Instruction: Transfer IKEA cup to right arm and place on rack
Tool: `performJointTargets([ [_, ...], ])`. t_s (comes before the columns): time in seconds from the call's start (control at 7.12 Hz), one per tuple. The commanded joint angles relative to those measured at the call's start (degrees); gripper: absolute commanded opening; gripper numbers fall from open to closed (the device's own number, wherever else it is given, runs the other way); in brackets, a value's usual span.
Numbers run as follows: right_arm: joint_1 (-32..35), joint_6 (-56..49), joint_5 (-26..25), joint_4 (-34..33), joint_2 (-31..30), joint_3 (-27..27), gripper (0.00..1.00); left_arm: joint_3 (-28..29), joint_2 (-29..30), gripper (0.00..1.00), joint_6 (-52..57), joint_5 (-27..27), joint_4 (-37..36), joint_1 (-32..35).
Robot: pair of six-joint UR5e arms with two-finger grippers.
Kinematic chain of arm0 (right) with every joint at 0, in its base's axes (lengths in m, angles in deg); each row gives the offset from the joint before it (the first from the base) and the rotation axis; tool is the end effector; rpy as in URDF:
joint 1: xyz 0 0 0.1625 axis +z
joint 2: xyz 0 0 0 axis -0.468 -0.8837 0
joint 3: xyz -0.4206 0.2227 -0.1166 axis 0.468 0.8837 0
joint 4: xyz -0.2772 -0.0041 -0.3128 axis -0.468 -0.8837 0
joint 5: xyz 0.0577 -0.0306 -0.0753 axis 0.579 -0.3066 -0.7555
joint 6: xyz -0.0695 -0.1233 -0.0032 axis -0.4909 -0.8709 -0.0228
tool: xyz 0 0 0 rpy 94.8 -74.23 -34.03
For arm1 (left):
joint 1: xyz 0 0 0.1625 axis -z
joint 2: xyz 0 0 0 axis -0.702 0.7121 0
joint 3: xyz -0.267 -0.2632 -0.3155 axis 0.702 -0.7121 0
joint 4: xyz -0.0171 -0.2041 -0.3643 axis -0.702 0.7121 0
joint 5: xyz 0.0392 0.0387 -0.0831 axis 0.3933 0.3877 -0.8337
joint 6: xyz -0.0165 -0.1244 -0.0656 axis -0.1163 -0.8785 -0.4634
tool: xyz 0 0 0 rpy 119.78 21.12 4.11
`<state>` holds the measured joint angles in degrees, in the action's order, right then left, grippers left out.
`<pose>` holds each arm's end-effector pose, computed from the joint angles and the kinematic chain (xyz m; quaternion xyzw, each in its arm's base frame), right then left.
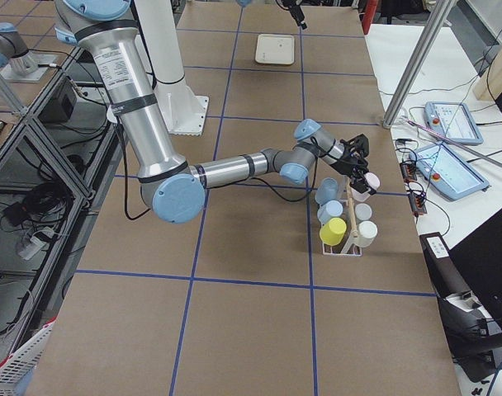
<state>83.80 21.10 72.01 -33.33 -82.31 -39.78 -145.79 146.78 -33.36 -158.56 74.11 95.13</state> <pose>-0.2712 -0.7081 0.5485 0.4139 -0.2313 0.2185 0.8529 0.2916 -0.5195 0.3222 0.2009 0.4883 -0.2242 0.8191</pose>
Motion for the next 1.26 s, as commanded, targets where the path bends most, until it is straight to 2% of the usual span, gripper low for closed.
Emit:
performJointTargets([
  [0.0, 0.0, -0.3, -0.1, 0.2, 0.1, -0.1, 1.0, 0.0, 0.0, 1.0, -0.1, 0.0, 0.0, 0.0],
  [0.28, 0.7, -2.3, 0.4, -0.1, 0.8, -0.7, 1.0, 0.0, 0.1, 1.0, -0.1, 0.0, 0.0, 0.0],
  [0.42, 2.4, -2.7, 2.8, -0.5, 1.0, -1.6, 1.0, 0.0, 0.1, 1.0, 0.1, -1.0, -0.3, 0.1],
  [0.56, 6.3, -5.1, 9.5, -2.7, 1.1, -4.2, 1.0, 0.1, 0.1, 1.0, 0.3, -2.3, -0.4, 1.3],
  [0.7, 10.2, -8.2, 15.7, -7.9, 1.3, -7.5, 1.0, 0.0, 0.1, 1.0, 2.4, -4.6, -2.2, 3.7],
  [1.12, 16.6, -17.4, 26.7, -21.1, 0.9, -15.4, 1.0, -0.6, 0.1, 1.0, 19.8, -8.8, -11.8, 10.6],
])
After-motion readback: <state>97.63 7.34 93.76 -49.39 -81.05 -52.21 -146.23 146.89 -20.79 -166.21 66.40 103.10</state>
